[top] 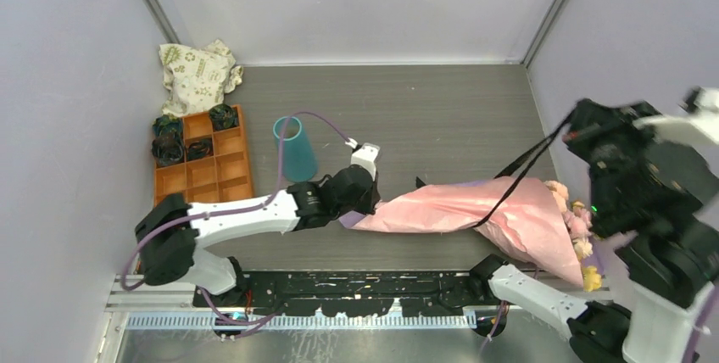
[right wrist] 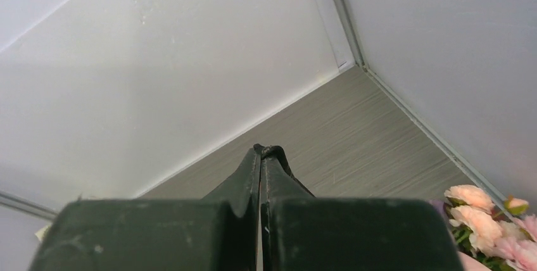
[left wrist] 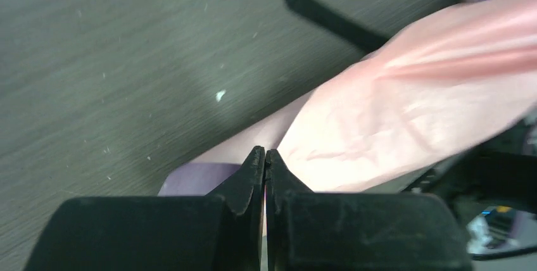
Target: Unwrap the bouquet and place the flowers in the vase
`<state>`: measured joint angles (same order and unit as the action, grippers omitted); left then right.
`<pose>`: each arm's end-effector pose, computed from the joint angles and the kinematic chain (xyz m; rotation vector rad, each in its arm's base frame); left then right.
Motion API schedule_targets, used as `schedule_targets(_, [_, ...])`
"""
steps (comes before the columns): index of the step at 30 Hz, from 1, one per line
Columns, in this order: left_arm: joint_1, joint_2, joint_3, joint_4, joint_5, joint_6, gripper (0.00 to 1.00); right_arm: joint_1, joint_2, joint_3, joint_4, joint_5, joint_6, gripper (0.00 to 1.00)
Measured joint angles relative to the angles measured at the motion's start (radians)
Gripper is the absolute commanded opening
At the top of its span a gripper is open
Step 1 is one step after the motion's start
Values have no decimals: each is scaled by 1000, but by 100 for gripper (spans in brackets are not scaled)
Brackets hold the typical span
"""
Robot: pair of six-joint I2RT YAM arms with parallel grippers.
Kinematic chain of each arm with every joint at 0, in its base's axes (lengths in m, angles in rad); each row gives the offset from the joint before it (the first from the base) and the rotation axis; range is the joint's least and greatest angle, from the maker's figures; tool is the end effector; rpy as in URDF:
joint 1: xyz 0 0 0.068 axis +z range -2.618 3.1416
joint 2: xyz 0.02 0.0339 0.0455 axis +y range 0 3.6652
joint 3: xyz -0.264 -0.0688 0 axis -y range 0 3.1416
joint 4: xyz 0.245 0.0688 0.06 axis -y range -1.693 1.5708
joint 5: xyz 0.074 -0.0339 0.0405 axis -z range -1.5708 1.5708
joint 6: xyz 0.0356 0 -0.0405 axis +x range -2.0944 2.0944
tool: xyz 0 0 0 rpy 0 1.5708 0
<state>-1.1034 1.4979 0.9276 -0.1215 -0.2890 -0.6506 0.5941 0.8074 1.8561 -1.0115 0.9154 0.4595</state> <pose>0.1544 -0.2835 0.2261 0.3627 2.2749 -0.6169 0.0185 -0.0216 0.5501 0.6110 1.4241 0.1325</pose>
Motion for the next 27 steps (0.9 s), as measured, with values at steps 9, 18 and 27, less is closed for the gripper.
schedule_targets(9, [-8, -64, 156, -51, -40, 74, 3, 0, 375, -27, 40, -195, 34, 6])
schedule_targets(18, [-7, 82, 326, -98, -16, 156, 7, 0, 283, -420, 18, -363, 105, 1])
schedule_targets(27, [-6, 87, 323, -47, 74, 174, 25, 0, 284, -321, 39, -473, 113, 1])
